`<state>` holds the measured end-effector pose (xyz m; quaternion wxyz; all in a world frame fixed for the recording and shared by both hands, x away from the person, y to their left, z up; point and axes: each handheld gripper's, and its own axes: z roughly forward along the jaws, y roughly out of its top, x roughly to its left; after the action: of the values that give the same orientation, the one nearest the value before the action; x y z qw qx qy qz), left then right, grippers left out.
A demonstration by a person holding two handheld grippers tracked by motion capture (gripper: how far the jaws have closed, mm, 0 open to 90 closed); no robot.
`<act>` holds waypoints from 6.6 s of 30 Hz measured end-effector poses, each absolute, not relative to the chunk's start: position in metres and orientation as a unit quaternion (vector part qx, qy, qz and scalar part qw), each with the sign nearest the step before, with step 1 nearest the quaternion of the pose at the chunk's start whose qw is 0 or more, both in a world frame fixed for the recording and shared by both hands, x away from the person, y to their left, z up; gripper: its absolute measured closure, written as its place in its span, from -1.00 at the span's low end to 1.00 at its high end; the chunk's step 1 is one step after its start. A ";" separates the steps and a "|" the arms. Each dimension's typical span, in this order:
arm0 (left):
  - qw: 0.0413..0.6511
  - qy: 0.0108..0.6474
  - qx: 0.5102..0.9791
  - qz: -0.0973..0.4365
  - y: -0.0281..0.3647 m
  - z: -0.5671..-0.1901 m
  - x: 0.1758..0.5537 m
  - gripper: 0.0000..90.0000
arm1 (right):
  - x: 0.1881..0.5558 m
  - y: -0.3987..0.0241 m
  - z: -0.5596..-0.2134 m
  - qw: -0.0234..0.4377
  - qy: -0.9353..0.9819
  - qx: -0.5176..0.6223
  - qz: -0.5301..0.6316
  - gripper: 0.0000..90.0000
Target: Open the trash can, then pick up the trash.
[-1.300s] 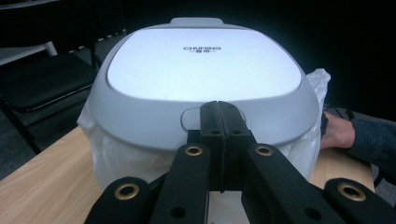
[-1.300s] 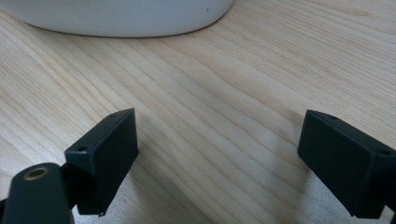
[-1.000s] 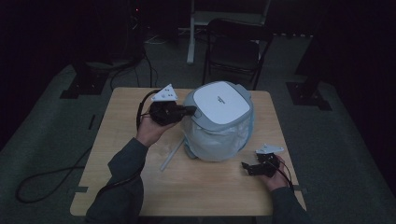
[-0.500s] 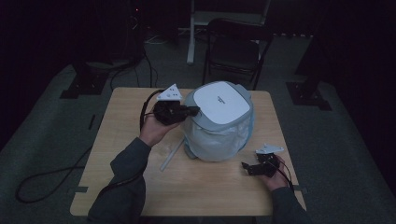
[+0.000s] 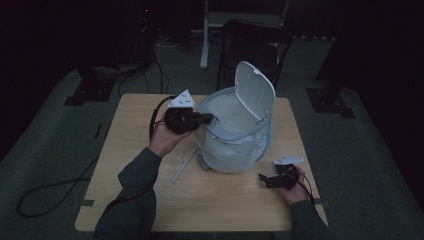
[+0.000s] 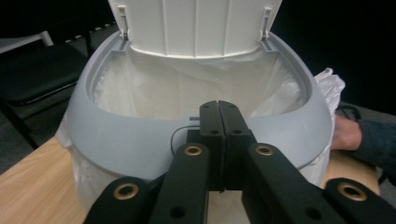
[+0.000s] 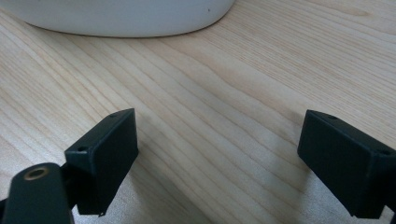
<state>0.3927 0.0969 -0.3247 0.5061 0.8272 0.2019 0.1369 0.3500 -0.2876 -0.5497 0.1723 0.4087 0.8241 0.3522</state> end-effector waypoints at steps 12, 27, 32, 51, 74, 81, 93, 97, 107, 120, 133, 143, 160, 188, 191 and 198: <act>0.508 0.225 0.817 0.152 0.126 -0.323 0.389 0.63 | 0.350 -0.288 -0.550 0.172 0.824 0.409 0.352 -0.75; 0.475 0.295 0.815 0.152 0.168 -0.350 0.395 0.47 | 0.350 -0.288 -0.550 0.172 0.824 0.409 0.353 -0.75; 0.455 0.323 0.815 0.153 0.178 -0.364 0.398 0.40 | 0.350 -0.288 -0.550 0.172 0.824 0.409 0.353 -0.75; 0.400 0.401 0.814 0.129 0.212 -0.423 0.395 0.31 | 0.350 -0.288 -0.550 0.172 0.824 0.409 0.353 -0.75; 0.375 0.423 0.822 0.069 0.213 -0.459 0.399 0.37 | 0.350 -0.288 -0.550 0.172 0.824 0.409 0.353 -0.75; 0.373 0.422 0.824 0.062 0.217 -0.461 0.396 0.51 | 0.350 -0.288 -0.550 0.172 0.824 0.409 0.353 -0.75; 0.365 0.417 0.830 0.058 0.228 -0.469 0.379 0.82 | 0.350 -0.288 -0.550 0.172 0.824 0.409 0.353 -0.75; 0.362 0.413 0.834 0.057 0.231 -0.473 0.373 0.88 | 0.350 -0.288 -0.550 0.172 0.824 0.409 0.352 -0.75; 0.365 0.417 0.831 0.058 0.235 -0.479 0.370 0.93 | 0.350 -0.287 -0.550 0.172 0.824 0.409 0.352 -0.75; 0.380 0.413 0.825 0.069 0.228 -0.473 0.373 0.94 | 0.350 -0.288 -0.550 0.172 0.824 0.408 0.353 -0.75; 0.418 0.413 0.803 0.100 0.234 -0.447 0.374 0.94 | 0.350 -0.288 -0.550 0.172 0.824 0.409 0.353 -0.75; 0.433 0.412 0.794 0.112 0.237 -0.438 0.374 0.94 | 0.350 -0.288 -0.550 0.172 0.824 0.409 0.353 -0.75; 0.456 0.400 0.785 0.125 0.240 -0.421 0.375 0.94 | 0.350 -0.288 -0.550 0.172 0.824 0.409 0.353 -0.75; 0.481 0.367 0.783 0.145 0.231 -0.383 0.384 0.94 | 0.350 -0.288 -0.550 0.172 0.824 0.409 0.352 -0.75; 0.485 0.365 0.781 0.148 0.230 -0.379 0.385 0.94 | 0.350 -0.288 -0.550 0.172 0.824 0.409 0.352 -0.75; 0.492 0.358 0.778 0.155 0.228 -0.368 0.386 0.94 | 0.350 -0.288 -0.550 0.172 0.824 0.409 0.353 -0.75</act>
<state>0.3865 0.2283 -0.3684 0.4919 0.7785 0.3579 0.1545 0.3500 -0.2875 -0.5498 0.1724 0.4087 0.8240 0.3526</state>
